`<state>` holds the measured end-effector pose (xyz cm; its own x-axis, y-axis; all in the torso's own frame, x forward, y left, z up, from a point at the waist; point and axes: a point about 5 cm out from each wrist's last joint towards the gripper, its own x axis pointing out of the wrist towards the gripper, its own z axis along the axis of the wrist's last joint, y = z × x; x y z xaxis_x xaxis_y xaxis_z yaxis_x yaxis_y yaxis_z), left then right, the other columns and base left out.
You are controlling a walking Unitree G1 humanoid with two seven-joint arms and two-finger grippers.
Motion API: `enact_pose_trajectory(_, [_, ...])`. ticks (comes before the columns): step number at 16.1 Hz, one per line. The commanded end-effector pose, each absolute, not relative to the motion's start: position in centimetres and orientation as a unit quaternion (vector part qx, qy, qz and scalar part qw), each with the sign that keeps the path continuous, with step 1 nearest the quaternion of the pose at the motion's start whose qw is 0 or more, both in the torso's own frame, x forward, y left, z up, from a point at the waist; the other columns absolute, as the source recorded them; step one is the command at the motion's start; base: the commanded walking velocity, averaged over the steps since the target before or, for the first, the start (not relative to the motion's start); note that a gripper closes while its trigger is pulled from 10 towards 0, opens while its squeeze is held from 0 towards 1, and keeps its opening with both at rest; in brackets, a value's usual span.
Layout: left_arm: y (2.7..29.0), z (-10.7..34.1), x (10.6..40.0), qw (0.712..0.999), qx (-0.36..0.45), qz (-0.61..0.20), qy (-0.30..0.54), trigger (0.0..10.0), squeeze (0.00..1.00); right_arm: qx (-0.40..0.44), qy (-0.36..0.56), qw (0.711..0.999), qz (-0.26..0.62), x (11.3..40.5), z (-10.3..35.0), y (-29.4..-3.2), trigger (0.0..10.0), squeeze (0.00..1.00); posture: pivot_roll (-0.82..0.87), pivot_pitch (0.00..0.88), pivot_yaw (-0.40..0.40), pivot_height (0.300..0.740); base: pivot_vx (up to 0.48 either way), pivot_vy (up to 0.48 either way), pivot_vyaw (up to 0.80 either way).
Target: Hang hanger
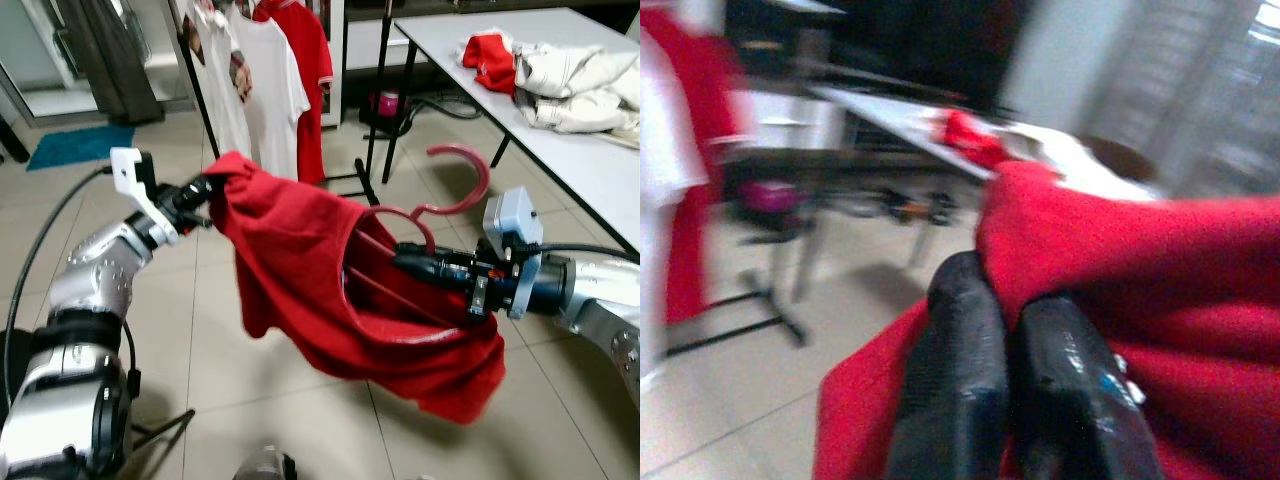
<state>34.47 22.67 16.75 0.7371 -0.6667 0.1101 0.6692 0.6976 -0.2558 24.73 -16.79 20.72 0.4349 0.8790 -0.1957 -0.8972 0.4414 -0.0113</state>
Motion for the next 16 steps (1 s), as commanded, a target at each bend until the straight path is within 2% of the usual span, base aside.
enact_pose_trajectory(1, [22.0, 17.8, 34.2, 0.906, -0.117, -0.406, -0.013, 10.0, 1.0, -0.062, 0.075, 0.846, 0.524, 24.7, 21.0, -16.9, 10.0, 0.0, 0.03, 0.019, 0.072, 0.74, 0.0, 0.0, 0.0])
enact_pose_trajectory(2, [21.8, 17.8, 33.6, 0.896, -0.097, -0.434, -0.005, 10.0, 1.0, -0.064, 0.076, 0.846, 0.523, 24.7, 21.0, -16.9, 10.0, 0.0, 0.03, 0.019, 0.072, 0.74, 0.0, 0.0, 0.0])
enact_pose_trajectory(3, [22.3, 17.7, 32.9, 0.887, -0.043, -0.458, 0.021, 10.0, 1.0, -0.065, 0.078, 0.847, 0.522, 24.7, 20.9, -16.9, 10.0, 0.0, 0.04, 0.016, 0.073, 0.74, 0.0, 0.0, 0.0])
enact_pose_trajectory(5, [23.7, 17.7, 32.2, 0.885, 0.007, -0.462, 0.051, 10.0, 1.0, -0.068, 0.082, 0.846, 0.522, 24.7, 20.7, -16.9, 10.0, 0.0, 0.04, 0.013, 0.074, 0.74, 0.0, 0.0, 0.0])
enact_pose_trajectory(12, [28.8, 20.6, 31.8, 0.922, 0.029, -0.386, 0.031, 10.0, 1.0, -0.091, 0.094, 0.864, 0.486, 25.5, 20.0, -17.5, 10.0, 0.0, 0.05, 0.001, 0.077, 0.74, 0.0, 0.0, 0.0])
enact_pose_trajectory(14, [28.6, 21.1, 32.4, 0.926, 0.032, -0.375, 0.005, 10.0, 1.0, -0.078, 0.083, 0.861, 0.496, 25.5, 20.3, -17.3, 10.0, 0.0, 0.06, 0.008, 0.066, 0.74, 0.0, 0.0, 0.0])
enact_pose_trajectory(15, [28.1, 20.7, 32.5, 0.92, 0.038, -0.389, 0.015, 10.0, 0.5, -0.074, 0.079, 0.857, 0.503, 25.5, 20.4, -17.2, 10.0, 0.0, 0.06, 0.011, 0.063, 0.74, 0.0, 0.0, 0.0])
enact_pose_trajectory(16, [27.3, 20.0, 32.7, 0.913, 0.048, -0.404, 0.031, 10.0, 0.1, -0.067, 0.075, 0.851, 0.515, 25.4, 20.5, -17.0, 10.0, 0.0, 0.05, 0.014, 0.063, 0.74, 0.0, 0.0, 0.0])
